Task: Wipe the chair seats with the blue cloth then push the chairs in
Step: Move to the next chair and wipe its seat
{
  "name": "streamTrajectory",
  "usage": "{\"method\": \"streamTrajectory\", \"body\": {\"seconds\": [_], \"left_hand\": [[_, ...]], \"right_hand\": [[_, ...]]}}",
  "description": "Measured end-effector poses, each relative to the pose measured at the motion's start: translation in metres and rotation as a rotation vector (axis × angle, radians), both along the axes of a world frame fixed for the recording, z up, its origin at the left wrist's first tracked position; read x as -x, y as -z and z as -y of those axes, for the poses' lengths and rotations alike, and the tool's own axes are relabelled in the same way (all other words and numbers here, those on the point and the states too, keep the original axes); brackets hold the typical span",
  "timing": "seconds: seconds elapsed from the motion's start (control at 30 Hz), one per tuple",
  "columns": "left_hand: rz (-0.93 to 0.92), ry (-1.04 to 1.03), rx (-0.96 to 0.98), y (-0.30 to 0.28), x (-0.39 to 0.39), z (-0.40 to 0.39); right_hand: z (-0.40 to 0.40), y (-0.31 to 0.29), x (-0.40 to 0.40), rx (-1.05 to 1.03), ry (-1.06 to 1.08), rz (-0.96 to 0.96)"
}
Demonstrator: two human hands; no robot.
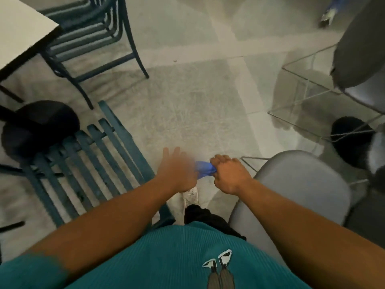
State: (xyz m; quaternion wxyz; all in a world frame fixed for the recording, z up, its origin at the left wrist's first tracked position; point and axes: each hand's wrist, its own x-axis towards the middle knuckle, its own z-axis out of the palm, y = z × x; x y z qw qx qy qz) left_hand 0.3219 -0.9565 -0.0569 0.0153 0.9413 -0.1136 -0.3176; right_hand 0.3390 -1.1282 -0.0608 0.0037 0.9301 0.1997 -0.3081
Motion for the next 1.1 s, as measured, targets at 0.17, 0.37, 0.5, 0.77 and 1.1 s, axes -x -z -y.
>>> {"method": "streamTrajectory", "body": {"seconds": [0.17, 0.37, 0.5, 0.77, 1.1], "left_hand": [[-0.041, -0.129, -0.059, 0.021, -0.05, -0.028], [0.009, -0.23, 0.001, 0.064, -0.111, -0.053], [-0.017, -0.434, 0.043, 0.089, -0.127, -0.066], [0.087, -0.907, 0.109, 0.12, -0.136, -0.112], [0.485, -1.561, 0.068, 0.093, -0.151, -0.199]], "right_hand": [[-0.033, 0.01, -0.08, 0.021, -0.181, 0.019], [-0.063, 0.035, -0.146, 0.108, -0.259, 0.086], [-0.094, 0.058, -0.183, 0.135, -0.387, 0.101], [-0.199, 0.072, -0.246, 0.051, -0.788, 0.055], [-0.389, 0.037, -0.289, -0.235, -1.49, 0.126]]}}
